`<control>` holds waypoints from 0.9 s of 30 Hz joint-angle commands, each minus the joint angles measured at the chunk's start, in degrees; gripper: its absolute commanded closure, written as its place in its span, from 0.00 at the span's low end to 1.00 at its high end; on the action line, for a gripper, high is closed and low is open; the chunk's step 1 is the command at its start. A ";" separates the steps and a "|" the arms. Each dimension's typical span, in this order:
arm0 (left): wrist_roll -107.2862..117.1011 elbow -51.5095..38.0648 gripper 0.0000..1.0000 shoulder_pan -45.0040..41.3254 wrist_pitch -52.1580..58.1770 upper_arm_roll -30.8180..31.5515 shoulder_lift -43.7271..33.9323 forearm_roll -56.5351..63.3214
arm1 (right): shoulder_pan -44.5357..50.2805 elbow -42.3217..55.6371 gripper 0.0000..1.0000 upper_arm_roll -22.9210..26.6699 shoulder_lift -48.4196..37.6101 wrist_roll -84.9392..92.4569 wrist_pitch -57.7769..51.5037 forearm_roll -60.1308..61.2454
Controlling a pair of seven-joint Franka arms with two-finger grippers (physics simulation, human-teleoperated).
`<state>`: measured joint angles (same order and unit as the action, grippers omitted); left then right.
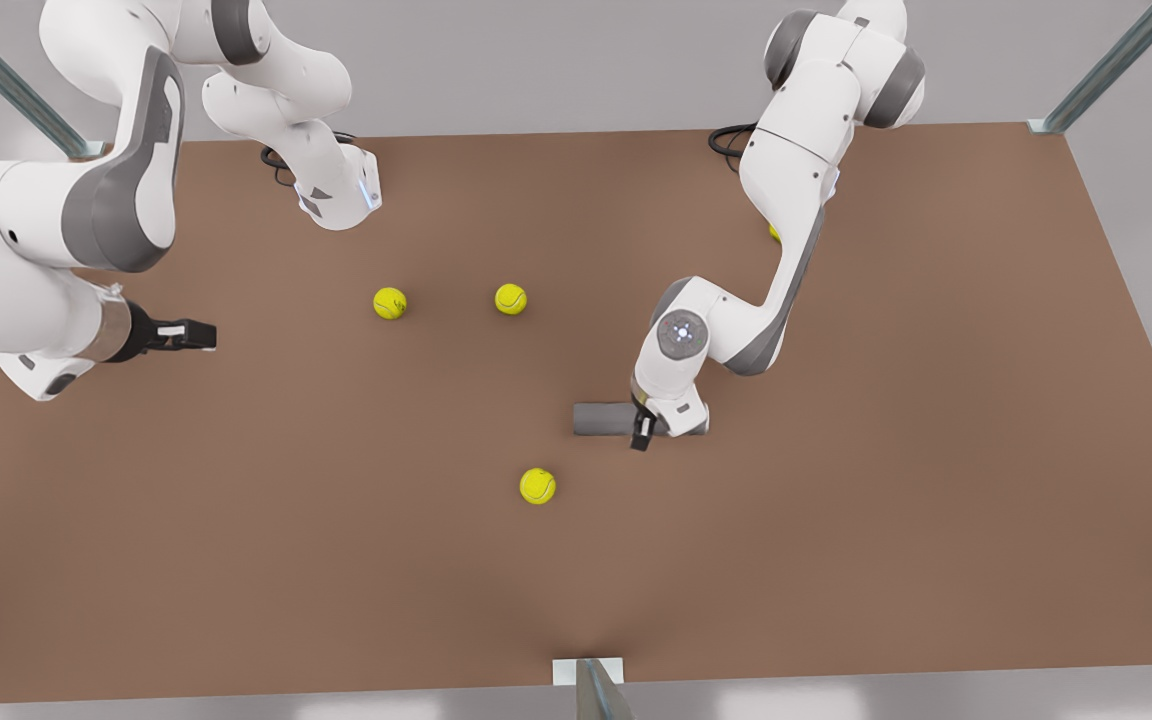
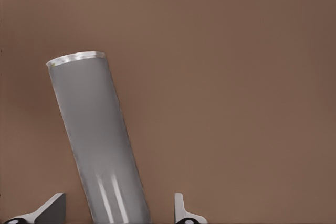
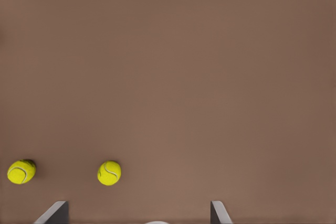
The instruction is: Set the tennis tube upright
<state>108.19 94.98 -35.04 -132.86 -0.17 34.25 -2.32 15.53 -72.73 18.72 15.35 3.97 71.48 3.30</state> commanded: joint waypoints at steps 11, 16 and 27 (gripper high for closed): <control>17.67 -0.23 0.00 0.06 -1.70 -0.09 5.21 1.70 | -0.06 0.14 0.00 0.09 0.47 -3.27 0.24 -0.22; 17.67 -0.23 0.00 -0.38 -2.93 -0.09 6.79 1.79 | -0.06 0.14 0.00 0.09 0.47 -3.27 0.24 -0.22; 17.58 -0.23 0.11 -0.03 -3.37 -0.18 8.46 1.70 | -0.06 0.05 0.00 0.09 0.47 -3.27 0.24 -0.13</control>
<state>122.03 94.77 -35.07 -135.95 -0.35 42.75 -0.54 15.45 -72.67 18.76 15.89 1.45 71.74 3.13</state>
